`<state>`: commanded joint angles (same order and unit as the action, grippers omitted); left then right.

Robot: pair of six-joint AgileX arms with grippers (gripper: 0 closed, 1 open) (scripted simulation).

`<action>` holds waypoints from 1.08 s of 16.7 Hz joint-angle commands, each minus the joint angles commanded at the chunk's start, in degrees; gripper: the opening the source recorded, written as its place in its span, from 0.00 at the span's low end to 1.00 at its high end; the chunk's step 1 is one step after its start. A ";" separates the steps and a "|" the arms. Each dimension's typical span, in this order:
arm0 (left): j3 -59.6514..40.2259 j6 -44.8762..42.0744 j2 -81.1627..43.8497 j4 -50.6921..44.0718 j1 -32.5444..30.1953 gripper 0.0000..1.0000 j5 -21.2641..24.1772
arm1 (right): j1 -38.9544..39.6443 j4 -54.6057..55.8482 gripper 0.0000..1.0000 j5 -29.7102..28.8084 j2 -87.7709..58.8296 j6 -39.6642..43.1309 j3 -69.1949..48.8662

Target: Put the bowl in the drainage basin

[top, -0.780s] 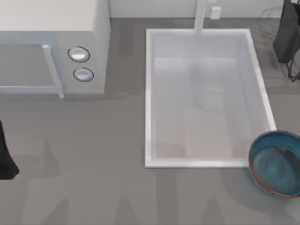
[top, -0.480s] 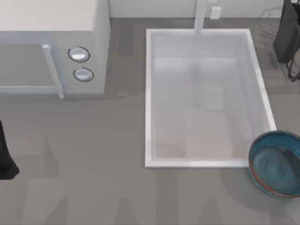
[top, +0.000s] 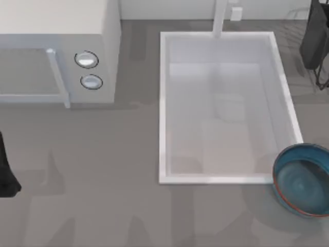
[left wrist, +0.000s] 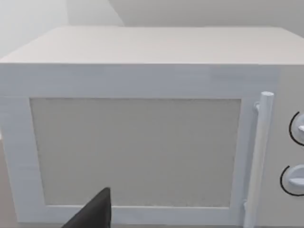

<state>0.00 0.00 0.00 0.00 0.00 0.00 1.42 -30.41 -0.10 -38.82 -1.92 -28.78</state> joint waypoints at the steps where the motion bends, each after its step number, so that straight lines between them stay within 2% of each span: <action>1: 0.00 0.00 0.00 0.00 0.00 1.00 0.00 | 0.22 -3.91 1.00 -0.01 -5.51 -0.19 -3.55; 6: 0.00 0.00 0.00 0.00 0.00 1.00 0.00 | 1.25 -21.06 1.00 0.03 -27.77 -1.16 -19.77; 10: 0.00 0.00 0.00 0.00 0.00 1.00 0.00 | 1.78 -29.78 1.00 0.20 -39.37 -1.74 -28.81; 18: 0.00 0.00 0.00 0.00 0.00 1.00 0.00 | 1.69 -31.82 1.00 0.27 -42.12 -1.82 -31.04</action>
<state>0.00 0.00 0.00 0.00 0.00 0.00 3.12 -62.24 0.16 -80.94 -3.74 -59.81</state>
